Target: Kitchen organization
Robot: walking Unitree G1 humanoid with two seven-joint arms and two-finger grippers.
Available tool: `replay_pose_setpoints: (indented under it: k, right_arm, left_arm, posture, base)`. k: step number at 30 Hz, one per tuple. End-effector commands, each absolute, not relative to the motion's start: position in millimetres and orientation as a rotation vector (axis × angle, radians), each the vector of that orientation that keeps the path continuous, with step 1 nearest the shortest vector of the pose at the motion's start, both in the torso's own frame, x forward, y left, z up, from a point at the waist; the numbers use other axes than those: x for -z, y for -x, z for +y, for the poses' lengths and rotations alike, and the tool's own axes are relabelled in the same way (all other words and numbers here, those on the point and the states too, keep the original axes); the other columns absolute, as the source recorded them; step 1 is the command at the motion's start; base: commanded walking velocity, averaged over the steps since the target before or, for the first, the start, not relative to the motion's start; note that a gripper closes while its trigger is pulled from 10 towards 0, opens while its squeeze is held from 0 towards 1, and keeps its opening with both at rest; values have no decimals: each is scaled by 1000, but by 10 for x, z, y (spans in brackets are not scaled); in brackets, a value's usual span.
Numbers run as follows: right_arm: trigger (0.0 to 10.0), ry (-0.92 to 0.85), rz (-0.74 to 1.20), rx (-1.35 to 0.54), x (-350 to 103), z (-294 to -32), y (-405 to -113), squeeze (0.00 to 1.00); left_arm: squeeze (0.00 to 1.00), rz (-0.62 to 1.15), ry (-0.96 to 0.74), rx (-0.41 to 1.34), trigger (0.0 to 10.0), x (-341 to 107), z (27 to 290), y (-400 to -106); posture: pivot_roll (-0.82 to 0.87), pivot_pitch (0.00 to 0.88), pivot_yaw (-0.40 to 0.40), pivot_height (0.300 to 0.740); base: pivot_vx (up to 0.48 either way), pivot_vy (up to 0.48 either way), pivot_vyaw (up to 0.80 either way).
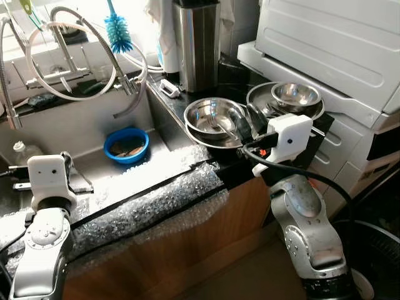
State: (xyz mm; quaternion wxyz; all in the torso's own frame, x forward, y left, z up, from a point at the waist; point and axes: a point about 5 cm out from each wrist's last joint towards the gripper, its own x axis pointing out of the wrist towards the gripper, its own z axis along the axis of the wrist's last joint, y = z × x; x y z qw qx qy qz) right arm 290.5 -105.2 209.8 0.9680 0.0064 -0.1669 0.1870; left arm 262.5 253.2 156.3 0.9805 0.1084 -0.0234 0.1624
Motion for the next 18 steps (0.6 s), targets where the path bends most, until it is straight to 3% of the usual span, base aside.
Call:
replay_pose_setpoints:
  k: [1, 8, 9, 18]
  right_arm:
    - [10000, -16, -332, -374, -2079, -1054, -2919, 0]
    - [10000, -19, -330, -377, -2070, -1030, -2923, 0]
    - [10000, -19, -329, -379, -2068, -1025, -2926, 0]
    - [10000, -19, -325, -384, -2060, -1012, -2935, 0]
  left_arm:
    - [0, -11, -237, -328, 10000, -1513, 2534, -2630]
    - [0, 17, -209, -334, 10000, -1468, 2528, -2630]
    - [1000, 19, -210, -333, 10000, -1466, 2528, -2631]
    - [1000, 39, -204, -343, 10000, -1451, 2528, -2627]
  posture:
    - [-118, 0, 72, 740]
    - [-116, 0, 72, 740]
    - [-115, 0, 71, 740]
    - [-114, 0, 71, 740]
  base:
    - [0, 0, 0]
    - [0, 0, 0]
    - [0, 0, 0]
    - [0, 0, 0]
